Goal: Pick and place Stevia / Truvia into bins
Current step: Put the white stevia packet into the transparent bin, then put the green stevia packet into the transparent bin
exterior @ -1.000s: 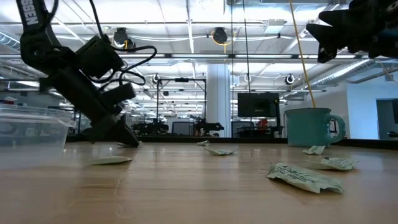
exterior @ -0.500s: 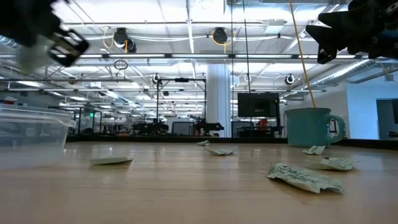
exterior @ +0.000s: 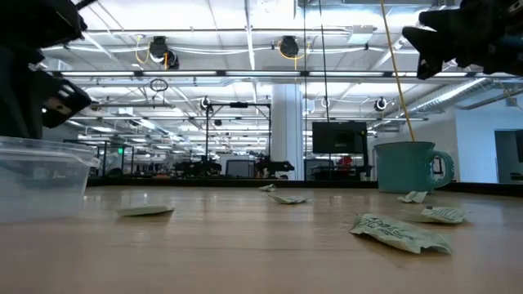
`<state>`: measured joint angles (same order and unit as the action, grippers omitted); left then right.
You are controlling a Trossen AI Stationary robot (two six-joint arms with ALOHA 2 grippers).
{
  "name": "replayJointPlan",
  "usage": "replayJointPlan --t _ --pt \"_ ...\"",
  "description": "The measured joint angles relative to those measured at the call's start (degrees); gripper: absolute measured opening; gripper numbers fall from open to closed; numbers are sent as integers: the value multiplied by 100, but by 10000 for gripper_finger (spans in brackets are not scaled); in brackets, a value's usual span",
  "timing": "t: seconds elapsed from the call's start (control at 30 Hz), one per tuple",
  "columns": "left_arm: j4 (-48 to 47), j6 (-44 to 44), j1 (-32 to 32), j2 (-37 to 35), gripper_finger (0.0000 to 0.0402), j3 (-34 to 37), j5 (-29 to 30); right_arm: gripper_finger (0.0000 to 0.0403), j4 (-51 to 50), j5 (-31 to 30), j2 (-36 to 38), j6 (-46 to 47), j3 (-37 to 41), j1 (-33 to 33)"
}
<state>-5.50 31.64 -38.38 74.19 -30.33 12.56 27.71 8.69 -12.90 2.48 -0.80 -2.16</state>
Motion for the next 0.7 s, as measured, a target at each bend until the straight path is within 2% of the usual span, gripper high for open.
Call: replayJointPlan --t 0.13,0.23,0.3,0.37,0.5,0.57,0.7 --pt "12 -170 120 12 83 0 4 155 152 -4 -3 -12 0 1" --pt "-10 -812 221 -190 100 -142 16 155 104 -515 -16 234 -1 -2" --pt "-34 -1381 309 -419 108 -320 282 155 5 -981 -113 278 -7 -2" --pt "-202 -2060 447 -636 112 -552 792 155 -55 -1200 -284 237 -19 -2" --pt "-613 -3336 939 -1024 113 -954 1777 155 -80 -1697 -948 242 -300 15" --pt "-601 -3717 1366 -1102 113 -1037 1790 155 -255 -1924 -1428 281 -505 84" --pt "-669 -3867 2353 -1003 113 -1038 1288 155 -145 -1948 -2644 282 -1035 302"
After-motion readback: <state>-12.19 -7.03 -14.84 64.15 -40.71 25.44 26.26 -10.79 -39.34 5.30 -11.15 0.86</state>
